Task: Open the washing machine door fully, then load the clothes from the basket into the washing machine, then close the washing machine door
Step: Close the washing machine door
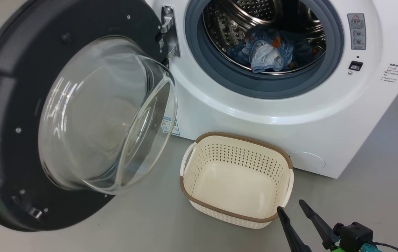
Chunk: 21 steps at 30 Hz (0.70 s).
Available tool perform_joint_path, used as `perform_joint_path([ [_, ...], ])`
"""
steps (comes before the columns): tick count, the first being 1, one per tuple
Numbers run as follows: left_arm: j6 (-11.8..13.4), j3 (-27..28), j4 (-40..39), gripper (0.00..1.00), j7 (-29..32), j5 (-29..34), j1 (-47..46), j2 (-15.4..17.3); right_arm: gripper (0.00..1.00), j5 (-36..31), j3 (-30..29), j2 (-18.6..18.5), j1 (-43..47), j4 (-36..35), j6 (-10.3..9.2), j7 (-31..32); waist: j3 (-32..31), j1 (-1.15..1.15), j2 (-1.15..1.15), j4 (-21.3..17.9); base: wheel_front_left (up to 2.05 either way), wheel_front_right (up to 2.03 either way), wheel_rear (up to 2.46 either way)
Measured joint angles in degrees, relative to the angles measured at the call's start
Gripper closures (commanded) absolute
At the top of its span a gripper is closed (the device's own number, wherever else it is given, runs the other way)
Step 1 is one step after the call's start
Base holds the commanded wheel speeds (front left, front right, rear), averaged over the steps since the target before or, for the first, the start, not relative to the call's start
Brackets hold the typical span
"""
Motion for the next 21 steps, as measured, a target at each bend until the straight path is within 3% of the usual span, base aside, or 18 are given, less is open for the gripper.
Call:
perform_joint_path([
  [13, 4.82, -1.97, -22.35, 1.0, 1.83, -2.97, 10.74, -9.76, 0.0, 0.01, -0.63, 1.76, 0.49, -0.04, 0.0, 0.0, -1.17, 0.0, 0.0, -1.48, 0.0, 0.0, 0.0],
  [21, 6.54, -7.7, -32.66, 1.0, -0.57, -2.83, 14.68, -16.17, 0.0, 0.1, -0.98, 2.93, 1.69, -0.05, 0.0, 0.0, -2.58, 0.0, 0.0, -2.42, 0.0, 0.0, 0.0],
])
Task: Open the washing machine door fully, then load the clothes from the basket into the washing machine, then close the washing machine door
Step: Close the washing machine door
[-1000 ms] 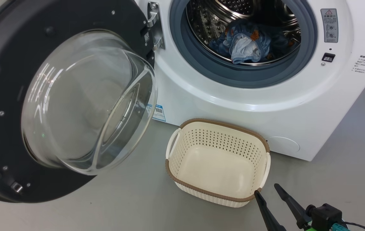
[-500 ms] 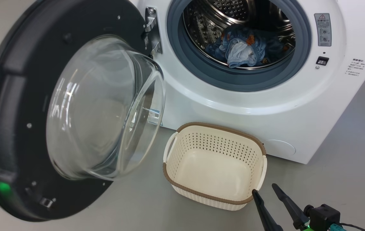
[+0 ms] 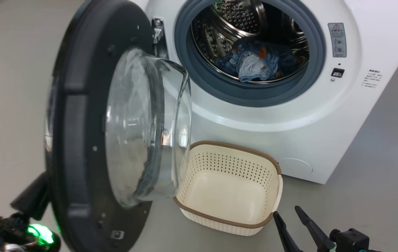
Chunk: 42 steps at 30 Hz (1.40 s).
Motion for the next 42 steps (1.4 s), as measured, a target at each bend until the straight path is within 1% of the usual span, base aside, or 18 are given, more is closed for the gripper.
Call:
perform_joint_path([
  [4, -0.03, -4.36, -3.02, 1.0, -1.97, -0.2, 1.45, -0.57, 0.0, 0.1, -0.04, 0.09, 0.01, 0.01, 0.0, 0.0, -0.48, 0.0, 0.0, -1.11, 0.0, 0.0, 0.0],
  [5, -0.03, -4.36, -3.02, 1.0, -1.97, -0.2, 1.45, -0.57, 0.0, 0.1, -0.04, 0.09, 0.01, 0.01, 0.0, 0.0, -0.48, 0.0, 0.0, -1.11, 0.0, 0.0, 0.0],
  [8, -0.33, -7.59, -4.31, 1.0, -4.0, -0.92, 1.75, -0.65, 0.0, 0.24, -0.04, 0.1, 0.01, 0.02, 0.0, 0.0, -0.75, 0.0, 0.0, -2.2, 0.0, 0.0, 0.0],
  [13, -2.11, -13.18, -4.28, 1.0, -8.13, -1.93, 1.67, -0.62, 0.0, 0.24, -0.01, 0.19, 0.15, 0.01, 0.0, 0.0, -1.14, 0.0, 0.0, -4.61, 0.0, 0.0, 0.0],
  [18, -3.81, -20.33, -2.7, 1.0, -11.68, -3.04, 0.09, -0.58, 0.0, 0.24, 0.11, 0.18, 0.87, 0.08, 0.0, 0.0, -1.34, 0.0, 0.0, -7.61, 0.0, 0.0, 0.0],
  [23, -6.45, -26.25, 2.59, 1.0, -15.39, -2.59, -4.85, -0.64, 0.0, 0.24, 0.59, 0.1, 0.85, 0.12, 0.0, 0.0, -1.32, 0.0, 0.0, -10.96, 0.0, 0.0, 0.0],
  [27, -8.14, -28.6, 8.71, 1.0, -18.61, -2.54, -9.06, -0.68, 0.0, 0.24, 0.83, -0.18, 0.83, 0.12, 0.0, 0.0, -1.2, 0.0, 0.0, -13.87, 0.0, 0.0, 0.0],
  [35, -11.01, -29.4, 21.43, 1.0, -24.48, -2.09, -17.42, -0.73, 0.0, 0.26, 1.13, -1.14, 0.8, 0.26, 0.0, 0.01, -0.82, 0.0, 0.0, -19.96, 0.0, 0.0, 0.0],
  [42, -12.73, -29.53, 28.4, 1.0, -27.48, -1.88, -23.23, -0.82, 0.0, 0.3, 1.47, -1.14, 0.58, 0.25, 0.0, 0.0, -0.28, 0.0, 0.0, -25.06, 0.0, 0.0, 0.0],
])
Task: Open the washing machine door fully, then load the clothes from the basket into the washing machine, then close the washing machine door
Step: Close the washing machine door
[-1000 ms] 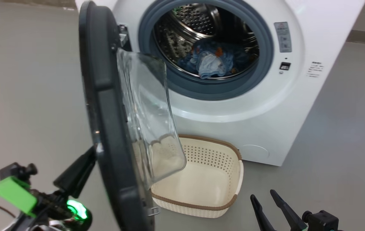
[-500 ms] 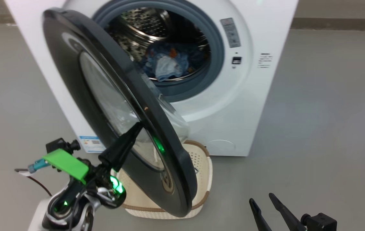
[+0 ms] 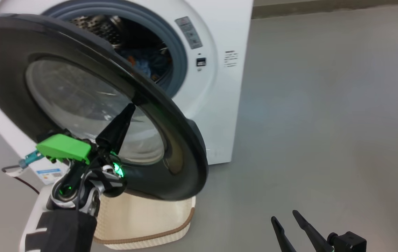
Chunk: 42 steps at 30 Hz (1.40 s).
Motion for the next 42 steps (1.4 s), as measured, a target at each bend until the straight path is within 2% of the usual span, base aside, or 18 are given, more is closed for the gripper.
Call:
perform_joint_path([
  [12, -0.47, 0.27, 8.28, 1.0, -2.75, 2.65, -5.44, -0.56, 0.0, 0.02, 1.24, 0.25, -1.06, 0.56, 0.0, 0.0, 0.07, 0.0, 0.0, -5.62, 0.0, 0.0, 0.0],
  [16, -0.53, 0.12, 8.44, 1.0, -3.55, 3.58, -6.15, -0.97, 0.0, 0.02, 1.07, 0.43, -1.05, 0.59, 0.0, 0.0, -0.13, 0.0, 0.0, -5.33, 0.0, 0.0, 0.0],
  [20, -0.53, -0.67, 8.01, 1.0, -5.03, 7.68, -6.07, -0.87, 0.0, 0.02, 0.87, 0.84, -1.05, 0.56, 0.0, 0.0, -0.3, 0.0, 0.0, -4.3, 0.0, 0.0, 0.0],
  [26, -0.56, -4.1, 3.82, 1.0, -9.23, 17.02, -3.2, 2.66, 0.0, 0.03, 0.38, 1.13, -1.04, 0.53, 0.0, 0.0, -0.54, 0.0, 0.0, -2.49, 0.0, 0.0, 0.0],
  [28, -0.71, -5.97, 2.6, 0.75, -13.67, 22.57, 0.69, 5.0, 0.0, 0.02, -0.34, 1.31, -1.03, 0.49, 0.0, 0.0, -0.71, 0.0, 0.0, -1.54, 0.0, 0.0, 0.0],
  [30, -0.7, -6.68, 2.44, 0.4, -17.3, 26.15, 3.26, 6.71, 0.0, 0.02, -0.78, 1.35, -1.02, 0.43, 0.0, 0.0, -0.87, 0.0, 0.0, -0.95, 0.0, 0.0, 0.0],
  [31, -0.7, -7.09, 2.35, 0.11, -19.28, 28.16, 4.44, 7.49, 0.0, 0.02, -0.82, 1.37, -1.02, 0.4, 0.0, 0.0, -0.96, 0.0, 0.0, -0.67, 0.0, 0.0, 0.0],
  [32, -0.7, -7.83, 2.3, 0.0, -21.54, 30.97, 5.55, 8.43, 0.0, 0.02, -0.83, 1.4, -1.02, 0.4, 0.0, 0.0, -1.05, 0.0, 0.0, -0.41, 0.0, 0.0, 0.0],
  [33, -0.57, -8.78, 2.29, 0.0, -23.83, 34.38, 6.68, 9.53, 0.0, 0.02, -0.85, 1.42, -1.02, 0.38, 0.0, 0.0, -1.16, 0.0, 0.0, -0.18, 0.0, 0.0, 0.0],
  [35, 1.22, -10.56, 2.31, 0.0, -28.18, 40.77, 8.99, 11.48, 0.0, 0.02, -0.94, 1.41, -1.03, 0.38, 0.0, 0.0, -1.39, 0.0, 0.0, 0.27, 0.0, 0.0, 0.0],
  [42, 6.53, -12.46, 1.12, 0.0, -33.97, 51.46, 17.22, 12.73, 0.0, 0.01, -1.14, 1.38, -1.03, 0.18, 0.0, 0.0, -2.03, 0.0, 0.0, 2.08, 0.0, 0.0, 0.0],
])
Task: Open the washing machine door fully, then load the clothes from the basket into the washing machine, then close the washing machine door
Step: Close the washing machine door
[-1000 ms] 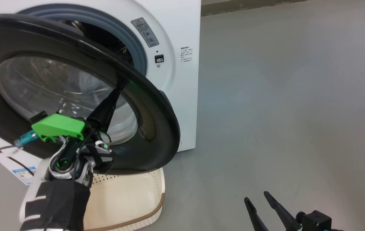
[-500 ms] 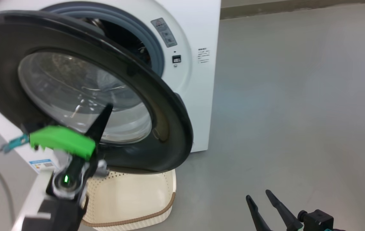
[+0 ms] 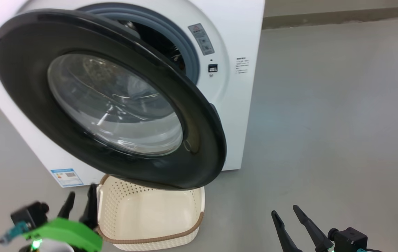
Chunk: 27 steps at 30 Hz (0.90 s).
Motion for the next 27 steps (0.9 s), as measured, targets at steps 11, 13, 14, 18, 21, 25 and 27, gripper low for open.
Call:
perform_joint_path([
  [11, 4.59, 7.19, -5.44, 0.0, -0.3, 17.09, 12.72, -2.42, 0.0, 0.01, 0.36, 0.01, 0.02, -0.04, 0.0, 0.0, -2.02, 0.0, 0.0, 1.78, 0.0, 0.0, 0.0],
  [13, 4.58, 9.73, -6.6, 0.0, -0.3, 19.47, 15.32, -3.87, 0.0, 0.01, 0.38, -0.02, 0.03, -0.03, 0.0, 0.0, -2.44, 0.0, 0.0, 1.88, 0.0, 0.0, 0.0],
  [14, 4.56, 11.09, -7.12, 0.0, -0.3, 20.43, 16.57, -4.54, 0.0, 0.01, 0.37, -0.04, 0.04, -0.03, 0.0, 0.0, -2.66, 0.0, 0.0, 1.92, 0.0, 0.0, 0.0],
  [18, 3.09, 15.22, -8.06, 0.0, -0.31, 23.63, 20.45, -6.75, 0.0, 0.01, 0.32, -0.11, 0.09, -0.04, 0.0, 0.0, -3.31, 0.0, 0.0, 2.16, 0.0, 0.0, 0.0],
  [21, 1.92, 17.73, -8.28, 0.0, -0.3, 25.38, 21.79, -7.98, 0.0, 0.01, 0.18, -0.16, 0.12, -0.07, 0.0, 0.0, -3.61, 0.0, 0.0, 2.46, 0.0, 0.0, 0.0],
  [25, 0.22, 20.73, -8.38, 0.0, -0.31, 27.39, 21.91, -9.16, 0.0, 0.01, -0.15, -0.23, 0.12, -0.14, 0.0, 0.0, -3.86, 0.0, 0.0, 2.74, 0.0, 0.0, 0.0],
  [27, -0.52, 21.94, -8.34, 0.0, -0.31, 28.14, 21.92, -9.59, 0.0, 0.01, -0.49, -0.23, 0.13, -0.27, 0.0, 0.0, -3.99, 0.0, 0.0, 2.73, 0.0, 0.0, 0.0],
])
